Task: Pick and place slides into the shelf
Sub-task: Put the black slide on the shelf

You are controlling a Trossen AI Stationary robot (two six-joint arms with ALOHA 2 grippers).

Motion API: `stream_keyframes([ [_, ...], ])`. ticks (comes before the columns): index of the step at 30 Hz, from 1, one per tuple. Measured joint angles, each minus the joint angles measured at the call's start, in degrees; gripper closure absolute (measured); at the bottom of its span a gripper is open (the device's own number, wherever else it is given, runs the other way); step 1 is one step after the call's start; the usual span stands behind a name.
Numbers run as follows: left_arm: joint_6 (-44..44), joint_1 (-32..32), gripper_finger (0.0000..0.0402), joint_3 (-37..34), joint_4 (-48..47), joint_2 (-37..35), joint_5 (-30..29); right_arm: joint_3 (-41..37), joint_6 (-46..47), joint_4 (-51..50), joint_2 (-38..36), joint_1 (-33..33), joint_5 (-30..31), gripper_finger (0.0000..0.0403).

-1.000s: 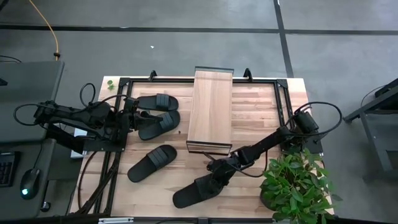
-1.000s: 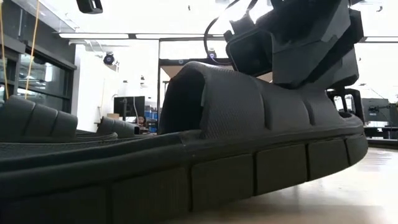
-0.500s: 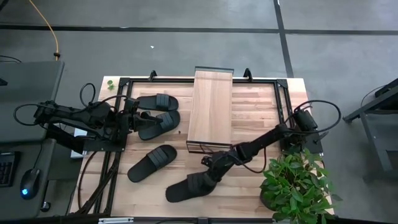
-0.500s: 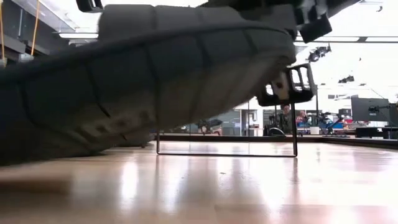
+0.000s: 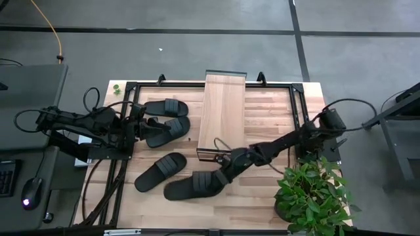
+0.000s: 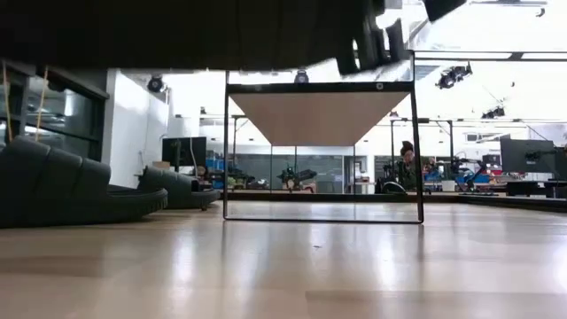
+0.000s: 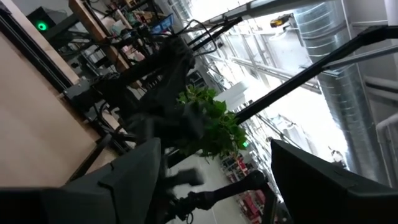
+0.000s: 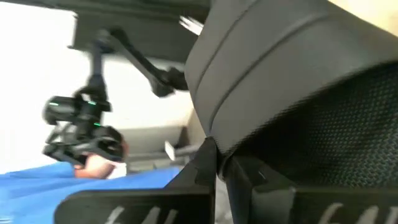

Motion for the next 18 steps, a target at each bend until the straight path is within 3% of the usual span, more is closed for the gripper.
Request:
stream_keyframes([
  [18,0.6,0.0,0.0117,0.0,-0.8,-6.8,-5.8,0.1,-7.8,-6.8,-19.4,-8.4,5.7,0.0403],
])
